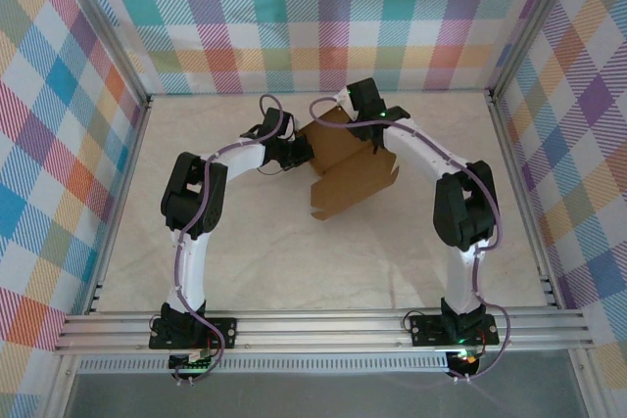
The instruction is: Fold the paper box
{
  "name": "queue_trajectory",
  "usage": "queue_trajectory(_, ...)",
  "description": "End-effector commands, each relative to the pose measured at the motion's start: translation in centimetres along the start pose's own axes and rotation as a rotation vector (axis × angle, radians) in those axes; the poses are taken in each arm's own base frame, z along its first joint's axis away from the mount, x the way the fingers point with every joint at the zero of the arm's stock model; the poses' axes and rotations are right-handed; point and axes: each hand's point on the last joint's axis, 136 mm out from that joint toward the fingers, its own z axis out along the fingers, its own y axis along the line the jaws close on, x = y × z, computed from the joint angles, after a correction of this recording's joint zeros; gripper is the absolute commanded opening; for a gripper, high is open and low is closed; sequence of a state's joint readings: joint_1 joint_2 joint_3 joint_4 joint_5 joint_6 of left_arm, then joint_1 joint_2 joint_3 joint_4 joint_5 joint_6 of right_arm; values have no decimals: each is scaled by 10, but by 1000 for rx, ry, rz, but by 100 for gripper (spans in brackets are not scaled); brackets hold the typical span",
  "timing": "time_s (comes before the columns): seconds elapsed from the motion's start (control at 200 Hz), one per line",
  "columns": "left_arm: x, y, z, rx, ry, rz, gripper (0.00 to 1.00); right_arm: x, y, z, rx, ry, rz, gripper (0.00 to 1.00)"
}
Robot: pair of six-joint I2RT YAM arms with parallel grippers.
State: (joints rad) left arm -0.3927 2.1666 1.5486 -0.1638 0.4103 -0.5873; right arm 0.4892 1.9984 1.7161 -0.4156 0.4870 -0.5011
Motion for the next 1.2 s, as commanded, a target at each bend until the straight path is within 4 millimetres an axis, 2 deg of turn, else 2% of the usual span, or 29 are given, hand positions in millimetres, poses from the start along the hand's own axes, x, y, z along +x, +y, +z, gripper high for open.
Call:
queue_trajectory(0.0,-9,-28,-6,88,-21,49,0,-6,30,9,-15,9,-111,6)
queue_trajectory(0.05,-9,-28,-6,88,-21,49,0,-6,32,10,-10,12,-118,0)
queue_trajectory(0.12,-9,-29,-6,87,-20,49,0,-6,34,11,1,15,-125,0)
queue_trajectory(0.155,-10,-28,-7,88,-22,49,0,-7,34,12,6,16,-129,4)
queue_trajectory(0.21,-9,-28,-6,88,-20,48,0,-6,36,13,9,19,-134,21)
queue_trajectory(0.25,-9,-28,-6,88,-21,49,0,-6,37,14,10,21,-139,26)
queue_trajectory(0.49,-9,-28,-6,87,-20,48,0,1,38,18,27,40,-172,29)
queue_trajectory(0.675,-8,-27,-5,88,-18,44,0,5,36,25,75,64,-225,25)
queue_trajectory(0.705,-8,-28,-6,88,-20,45,0,6,33,27,89,70,-231,22)
queue_trajectory(0.805,-8,-27,-5,86,-19,44,0,4,29,30,147,66,-259,0)
queue_trajectory(0.885,-9,-27,-5,84,-21,43,0,-1,20,32,248,66,-291,0)
queue_trajectory(0.95,-8,-27,-4,85,-17,40,0,-3,23,32,256,58,-289,0)
queue_trajectory(0.985,-8,-26,-4,85,-18,38,0,-3,23,32,256,55,-278,11)
queue_trajectory(1.025,-8,-27,-5,86,-18,38,0,-4,23,31,257,48,-271,30)
queue_trajectory(1.055,-9,-27,-5,86,-19,39,0,-5,23,31,259,47,-267,33)
queue_trajectory(1.12,-8,-27,-5,85,-17,39,0,-4,23,31,258,46,-263,29)
queue_trajectory(1.2,-7,-26,-5,82,-16,37,0,-5,23,31,262,43,-263,0)
